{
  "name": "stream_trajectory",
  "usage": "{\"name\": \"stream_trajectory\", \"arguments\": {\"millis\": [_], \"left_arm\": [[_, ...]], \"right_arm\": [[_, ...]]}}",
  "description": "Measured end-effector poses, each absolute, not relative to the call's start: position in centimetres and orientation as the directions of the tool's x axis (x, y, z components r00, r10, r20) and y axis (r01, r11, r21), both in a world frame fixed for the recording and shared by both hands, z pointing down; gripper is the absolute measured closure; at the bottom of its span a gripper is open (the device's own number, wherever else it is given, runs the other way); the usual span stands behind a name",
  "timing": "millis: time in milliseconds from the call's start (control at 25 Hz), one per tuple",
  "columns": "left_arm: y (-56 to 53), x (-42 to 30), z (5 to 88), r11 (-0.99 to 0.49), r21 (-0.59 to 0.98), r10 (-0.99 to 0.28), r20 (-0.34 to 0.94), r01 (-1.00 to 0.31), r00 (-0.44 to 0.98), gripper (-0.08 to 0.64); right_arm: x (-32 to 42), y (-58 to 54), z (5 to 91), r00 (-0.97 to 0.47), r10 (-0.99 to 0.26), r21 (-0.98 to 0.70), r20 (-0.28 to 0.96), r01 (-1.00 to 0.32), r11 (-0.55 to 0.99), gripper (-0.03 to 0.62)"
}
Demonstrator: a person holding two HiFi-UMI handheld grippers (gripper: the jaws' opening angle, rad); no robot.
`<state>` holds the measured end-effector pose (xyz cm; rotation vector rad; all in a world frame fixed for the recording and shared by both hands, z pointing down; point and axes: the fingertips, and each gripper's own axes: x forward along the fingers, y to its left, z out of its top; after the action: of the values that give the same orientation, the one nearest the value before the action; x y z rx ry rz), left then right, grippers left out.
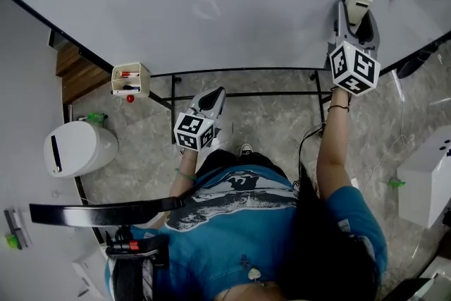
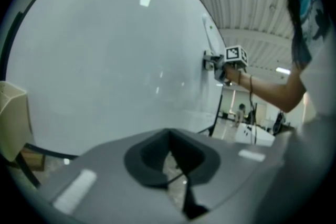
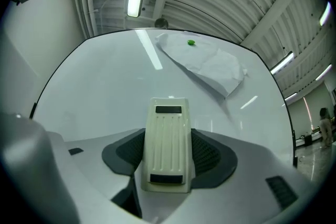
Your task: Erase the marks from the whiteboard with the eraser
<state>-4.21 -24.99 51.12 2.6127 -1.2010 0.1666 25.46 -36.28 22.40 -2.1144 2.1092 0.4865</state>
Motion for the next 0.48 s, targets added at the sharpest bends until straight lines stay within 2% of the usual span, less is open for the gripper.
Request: {"name": "stream_trajectory", "arguments": {"millis": [280, 480], "left_arm": [[-25.0, -4.7, 51.4, -0.616, 0.186, -0.733, 0.220, -0.765, 0.644, 0.557], [-25.1, -5.3, 51.6, -0.605, 0.185, -0.742, 0.222, -0.774, 0.633, 0.558]], "right_arm": [[24.8, -36.3, 22.5, 0.001, -0.946, 0.109, -0.323, -0.993, -0.038, 0.330], [21.0, -36.2, 22.1, -0.046, -0.937, 0.148, -0.345, -0.989, -0.006, 0.330]]}}
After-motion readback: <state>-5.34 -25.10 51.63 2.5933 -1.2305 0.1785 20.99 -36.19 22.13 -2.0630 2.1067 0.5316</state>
